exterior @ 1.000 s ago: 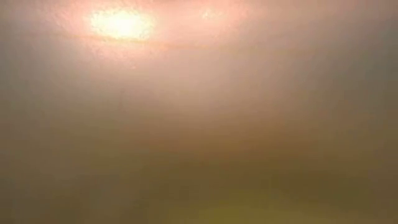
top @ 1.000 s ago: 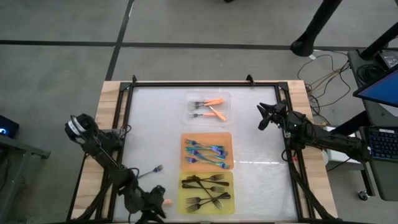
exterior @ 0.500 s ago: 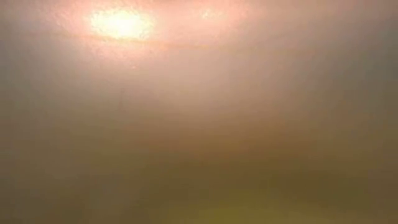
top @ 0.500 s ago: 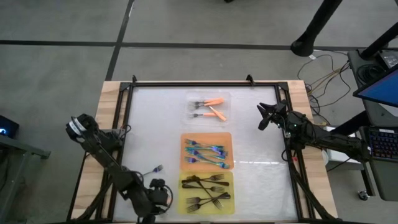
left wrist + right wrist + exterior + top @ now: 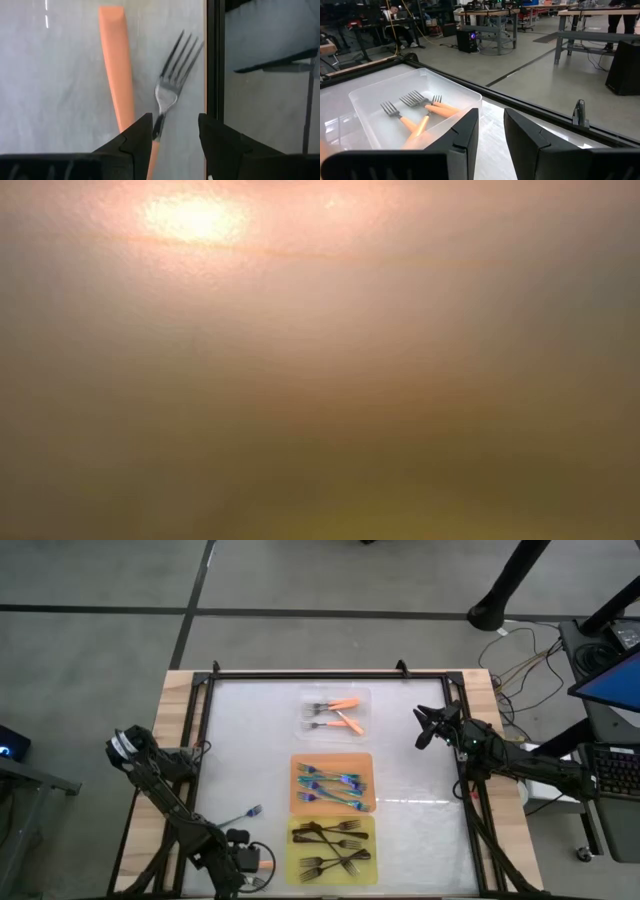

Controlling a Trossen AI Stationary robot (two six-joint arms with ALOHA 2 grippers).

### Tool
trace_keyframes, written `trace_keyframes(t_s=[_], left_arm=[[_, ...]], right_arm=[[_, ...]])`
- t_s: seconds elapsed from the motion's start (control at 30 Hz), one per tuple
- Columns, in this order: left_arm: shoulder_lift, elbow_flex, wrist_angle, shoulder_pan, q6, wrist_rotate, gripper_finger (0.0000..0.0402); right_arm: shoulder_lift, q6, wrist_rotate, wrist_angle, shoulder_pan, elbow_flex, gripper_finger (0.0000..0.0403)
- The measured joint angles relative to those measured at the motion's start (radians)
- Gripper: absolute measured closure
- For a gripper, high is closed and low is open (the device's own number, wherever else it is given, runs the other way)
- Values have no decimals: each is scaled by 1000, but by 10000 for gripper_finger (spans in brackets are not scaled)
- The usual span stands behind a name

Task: Sort silverware by color (type)
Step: Put the orange fork into the white bin

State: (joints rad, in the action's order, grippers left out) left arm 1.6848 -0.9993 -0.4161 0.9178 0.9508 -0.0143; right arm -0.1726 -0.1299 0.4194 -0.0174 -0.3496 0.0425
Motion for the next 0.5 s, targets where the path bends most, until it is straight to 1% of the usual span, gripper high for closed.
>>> trace_keyframes(t_s=[0.27, 0.5], left_arm=[[28, 0, -15, 12, -48, -5, 260], [65, 0, -17, 23, -51, -15, 260]], right_arm=[[0, 0, 0, 0, 0, 0, 319], [0, 0, 0, 0, 0, 0, 319]])
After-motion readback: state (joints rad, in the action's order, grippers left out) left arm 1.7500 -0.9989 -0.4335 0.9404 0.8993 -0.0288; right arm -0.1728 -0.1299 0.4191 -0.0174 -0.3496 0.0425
